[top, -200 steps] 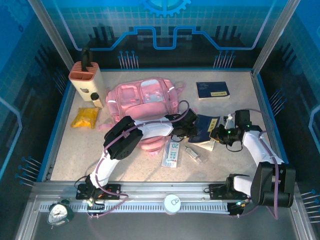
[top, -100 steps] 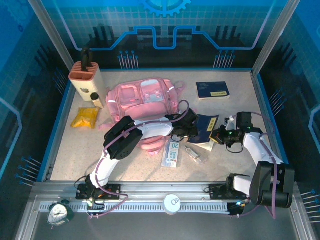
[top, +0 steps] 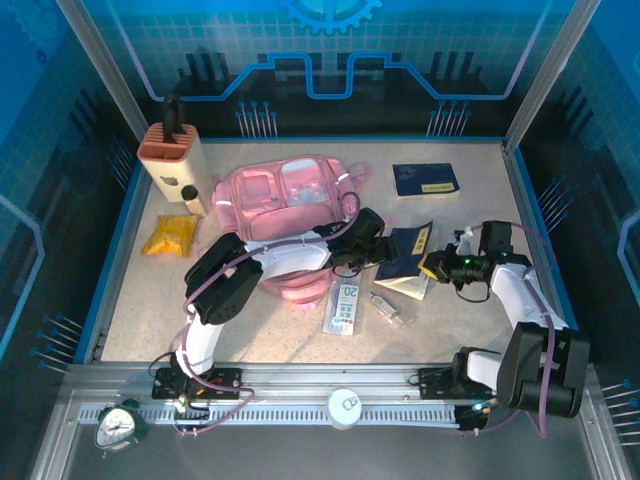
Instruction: Pack the student bag
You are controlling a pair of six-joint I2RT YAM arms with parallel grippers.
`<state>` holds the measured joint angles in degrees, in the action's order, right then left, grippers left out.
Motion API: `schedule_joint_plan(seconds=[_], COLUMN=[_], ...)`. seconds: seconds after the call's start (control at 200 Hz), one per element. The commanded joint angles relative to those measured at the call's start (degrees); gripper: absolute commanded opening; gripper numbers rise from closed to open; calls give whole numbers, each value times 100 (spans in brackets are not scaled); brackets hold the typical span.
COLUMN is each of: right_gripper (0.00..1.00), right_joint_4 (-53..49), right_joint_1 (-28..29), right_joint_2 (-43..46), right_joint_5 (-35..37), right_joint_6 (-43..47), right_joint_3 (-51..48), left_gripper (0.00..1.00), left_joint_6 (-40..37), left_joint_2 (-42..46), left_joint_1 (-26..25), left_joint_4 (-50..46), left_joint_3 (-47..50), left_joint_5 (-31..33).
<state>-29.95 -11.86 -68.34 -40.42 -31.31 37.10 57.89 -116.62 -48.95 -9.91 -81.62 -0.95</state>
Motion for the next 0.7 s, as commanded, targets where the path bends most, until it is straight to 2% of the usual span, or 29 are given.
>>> schedule_joint_plan(seconds=[0.0, 0.22, 0.695], right_gripper=[0, 0, 0], right_joint_4=[0, 408, 896], right_joint_1=[-163, -255, -289], right_joint_2=[153, 235, 328], right_joint_5=[-454, -880, -1064], right_joint_6=[-66, -470, -953], right_joint_3=[178, 16, -341], left_gripper=[72, 78, 81], left_joint_6=[399, 826, 1829], left_joint_2=[142, -123, -504], left_joint_1=[98, 120, 79], left_joint_4=[308, 581, 1456], left_joint_3=[158, 75, 93], left_joint_5=[-249, -537, -681])
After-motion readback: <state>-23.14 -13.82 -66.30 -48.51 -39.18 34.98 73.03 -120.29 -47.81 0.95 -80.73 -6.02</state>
